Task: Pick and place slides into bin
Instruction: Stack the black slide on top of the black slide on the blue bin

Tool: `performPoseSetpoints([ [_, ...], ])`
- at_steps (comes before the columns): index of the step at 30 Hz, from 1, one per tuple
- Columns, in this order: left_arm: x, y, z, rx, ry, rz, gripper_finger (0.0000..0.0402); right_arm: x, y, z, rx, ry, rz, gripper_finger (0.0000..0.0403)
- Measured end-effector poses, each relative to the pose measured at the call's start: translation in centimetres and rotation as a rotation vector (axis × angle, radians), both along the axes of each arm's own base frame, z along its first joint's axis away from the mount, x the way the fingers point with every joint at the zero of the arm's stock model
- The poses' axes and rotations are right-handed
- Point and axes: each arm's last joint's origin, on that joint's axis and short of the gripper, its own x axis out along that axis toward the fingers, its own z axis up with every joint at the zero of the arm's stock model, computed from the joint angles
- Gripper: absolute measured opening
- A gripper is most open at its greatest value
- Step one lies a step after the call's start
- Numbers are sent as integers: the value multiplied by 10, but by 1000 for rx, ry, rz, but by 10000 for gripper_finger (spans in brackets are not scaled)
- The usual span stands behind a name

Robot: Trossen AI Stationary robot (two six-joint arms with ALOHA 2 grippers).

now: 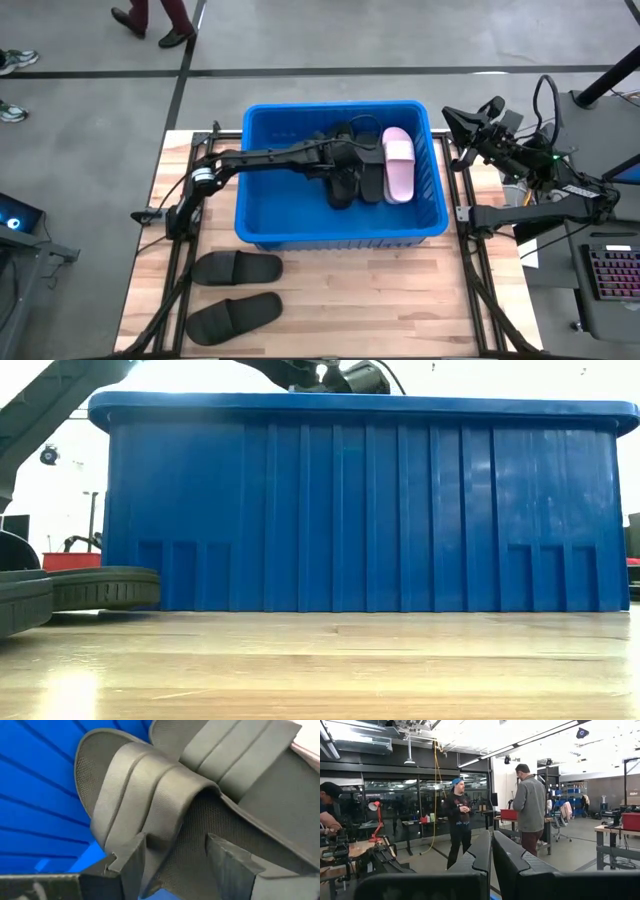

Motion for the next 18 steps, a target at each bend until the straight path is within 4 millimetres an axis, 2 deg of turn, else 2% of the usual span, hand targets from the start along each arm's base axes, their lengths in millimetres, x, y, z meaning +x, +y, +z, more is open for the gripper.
performPoseSetpoints([
  [7,-1,0,-2,61,108,-114,187,0,0,0,0,1,0,9],
  [18,-3,3,-4,175,168,-49,187,0,0,-2,6,20,2,9],
])
